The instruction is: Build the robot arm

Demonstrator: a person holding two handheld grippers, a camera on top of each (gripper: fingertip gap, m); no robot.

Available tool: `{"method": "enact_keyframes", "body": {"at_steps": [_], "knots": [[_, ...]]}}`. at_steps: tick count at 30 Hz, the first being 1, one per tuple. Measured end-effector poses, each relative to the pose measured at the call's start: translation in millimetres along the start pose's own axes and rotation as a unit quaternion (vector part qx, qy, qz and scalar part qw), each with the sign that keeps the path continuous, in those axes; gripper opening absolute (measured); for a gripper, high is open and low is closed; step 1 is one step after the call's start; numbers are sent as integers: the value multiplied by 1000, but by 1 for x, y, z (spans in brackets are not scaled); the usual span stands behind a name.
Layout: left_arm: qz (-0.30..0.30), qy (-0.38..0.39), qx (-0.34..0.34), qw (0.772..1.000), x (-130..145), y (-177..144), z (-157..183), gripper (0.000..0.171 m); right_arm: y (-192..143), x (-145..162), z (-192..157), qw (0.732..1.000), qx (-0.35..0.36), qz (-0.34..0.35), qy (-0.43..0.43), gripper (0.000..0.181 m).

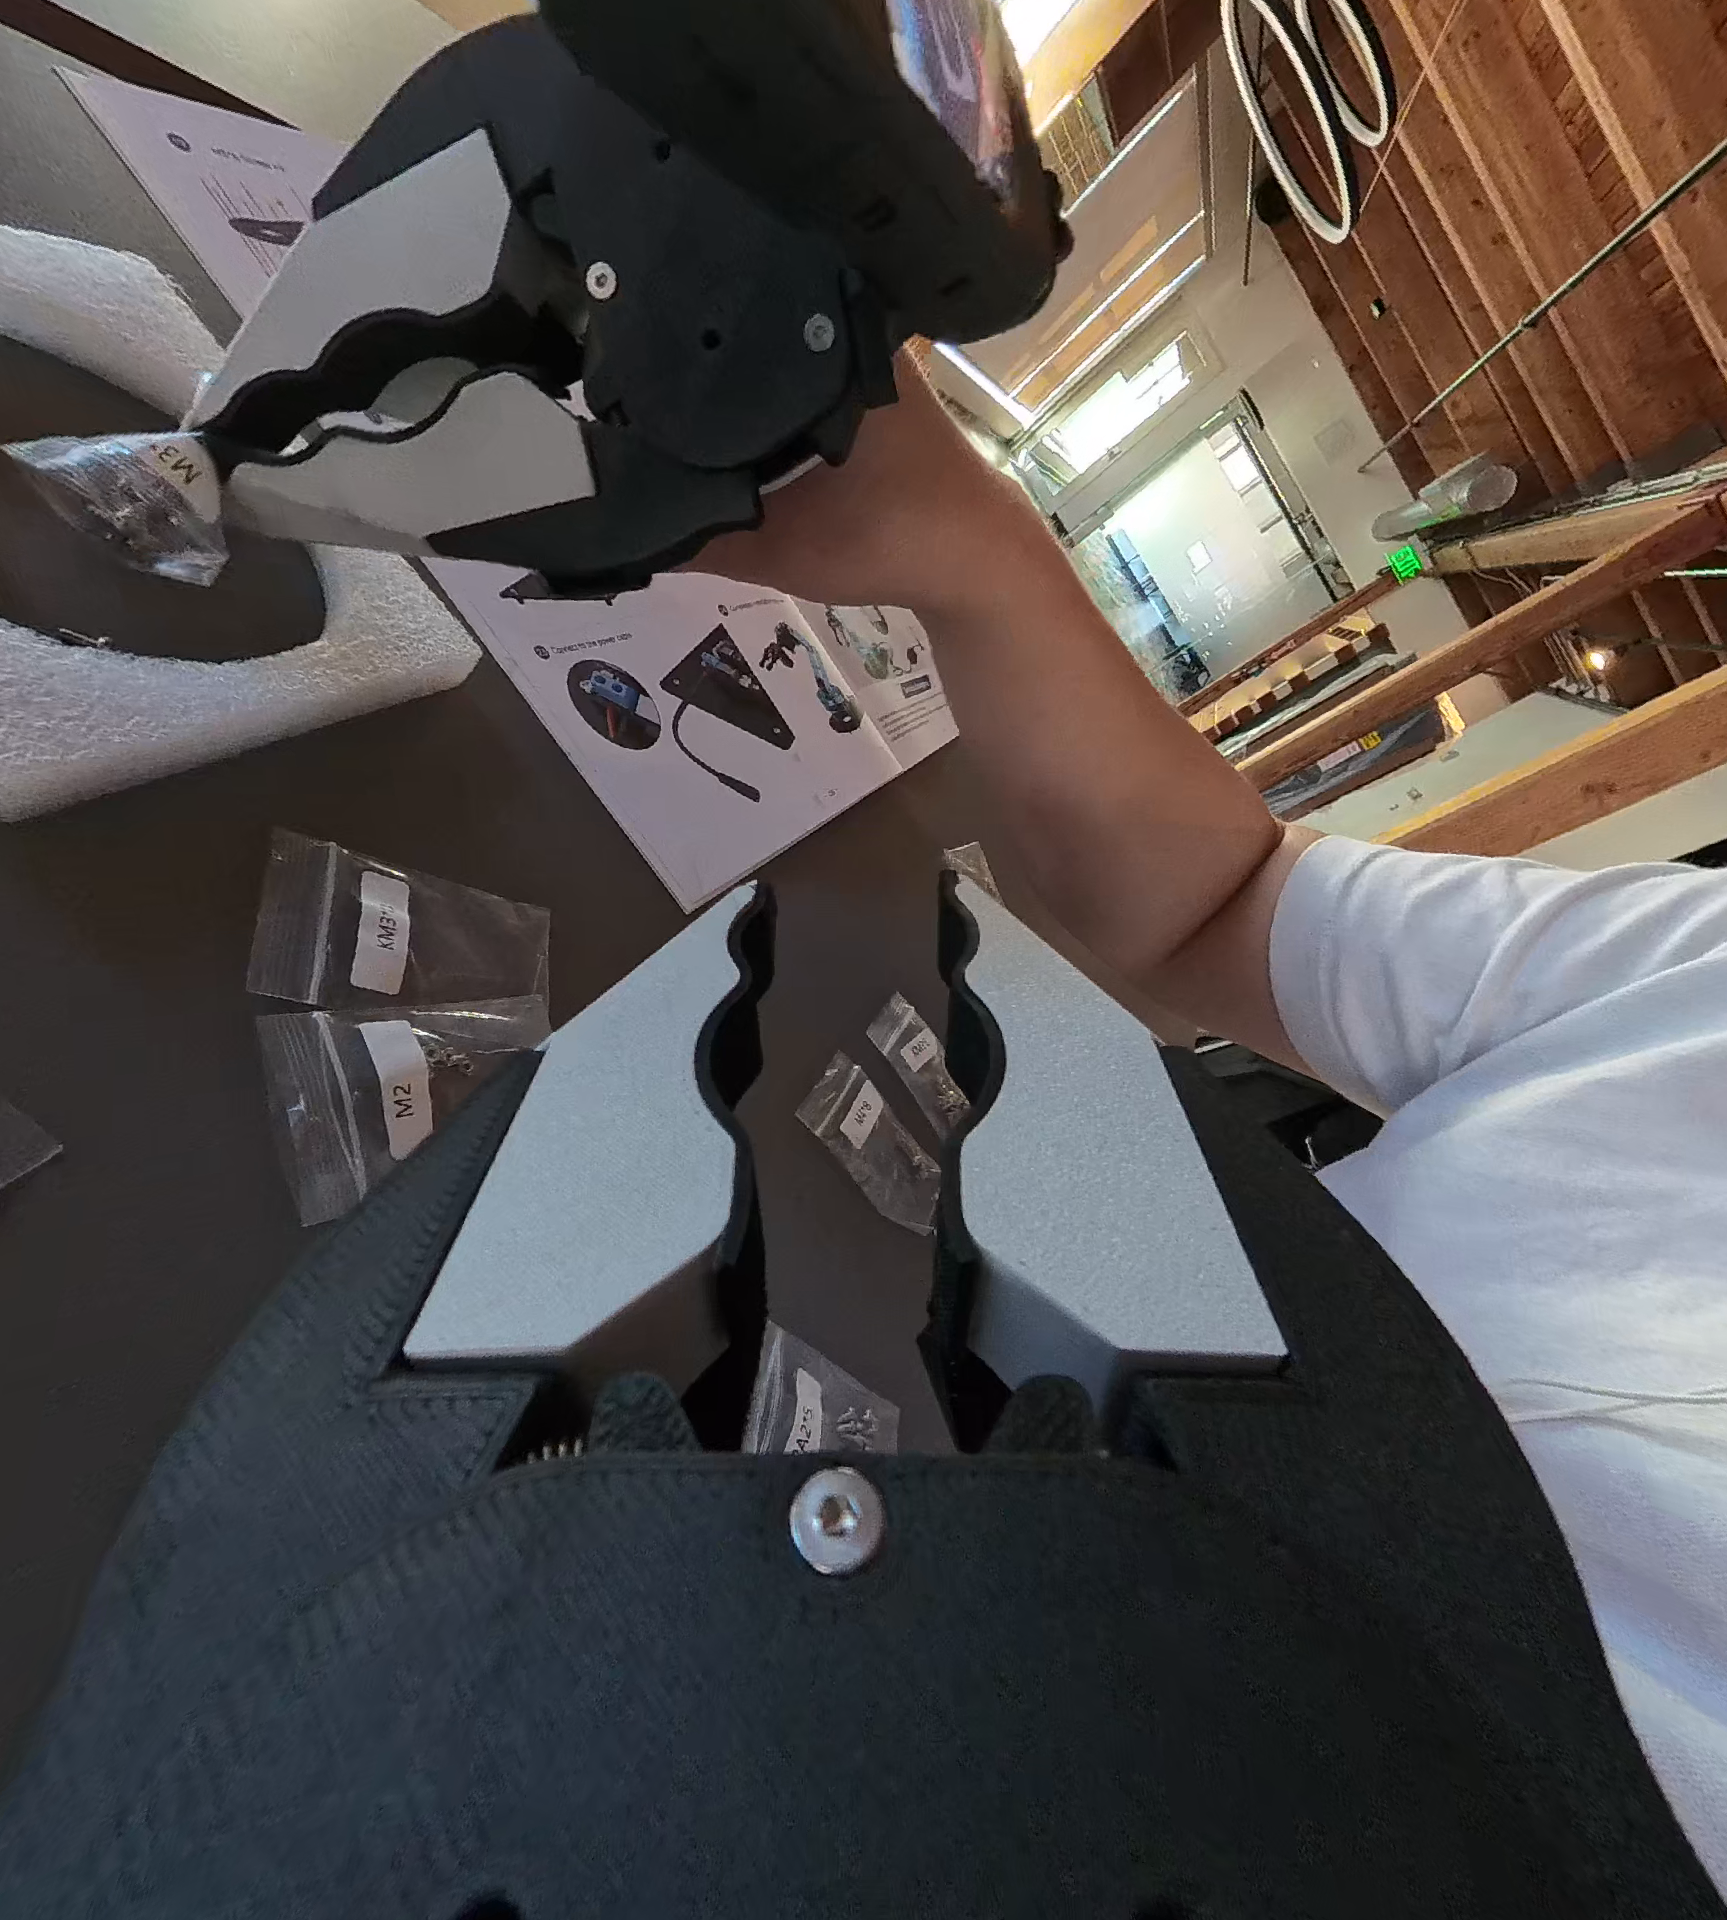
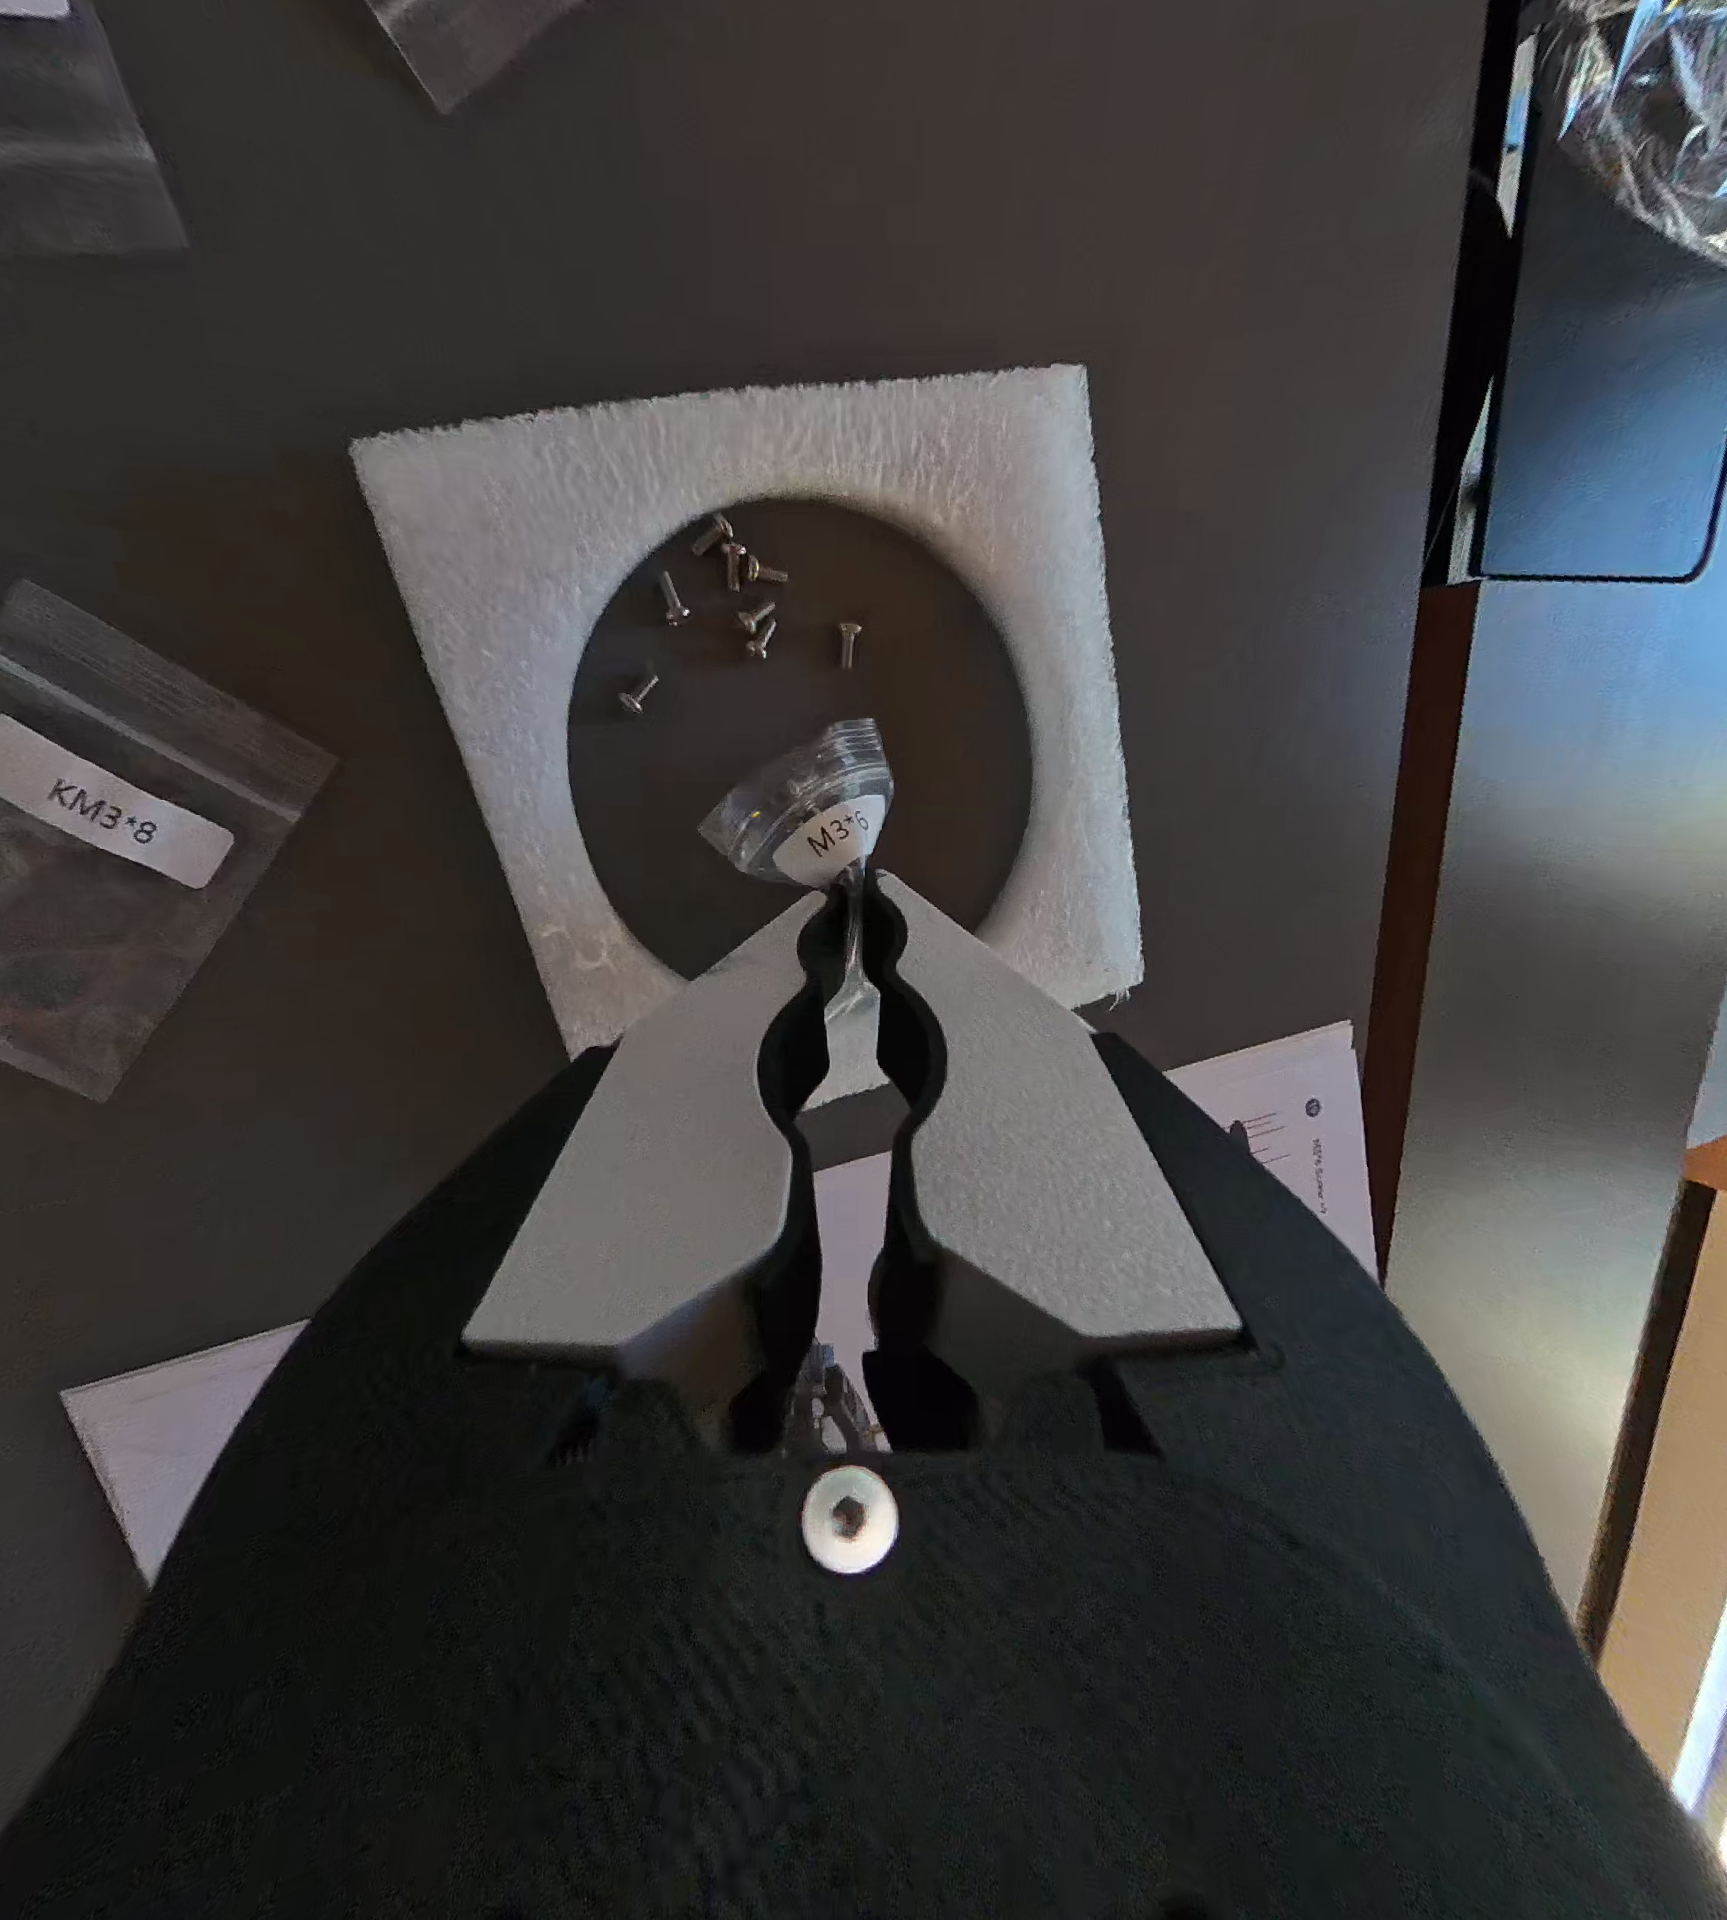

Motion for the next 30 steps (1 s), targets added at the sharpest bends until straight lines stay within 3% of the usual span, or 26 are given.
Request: {"method": "enact_keyframes", "body": {"at_steps": [11, 16, 20, 24, 30], "knots": [[-1, 2, -1, 1000, 0, 0, 1, 30, 0, 4, 0, 1000, -3, 6, 9, 1], [0, 2, -2, 1000, 0, 0, 0, 30, -3, 6, 0, 996, -30, 64, 51, 1], [2, 7, -6, 1000, -1, 0, 0, 29, -18, 12, -7, 981, -57, 151, 104, 1], [8, 16, -18, 1000, -2, -1, 0, 29, -53, 26, -21, 936, -76, 297, 173, 1], [18, 45, -34, 998, -2, 0, 6, 29, -114, 72, -50, 802, -96, 524, 271, 1]]}}
Point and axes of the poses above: each gripper's, where its closed fingertips meet, y out along the fingers, x out of its underside, z = x × y across the jaws, the point moved 7 cm from there along -y, back along the fingers, and after that the axes turned 13 degrees about -x, right-handed, at the moved point
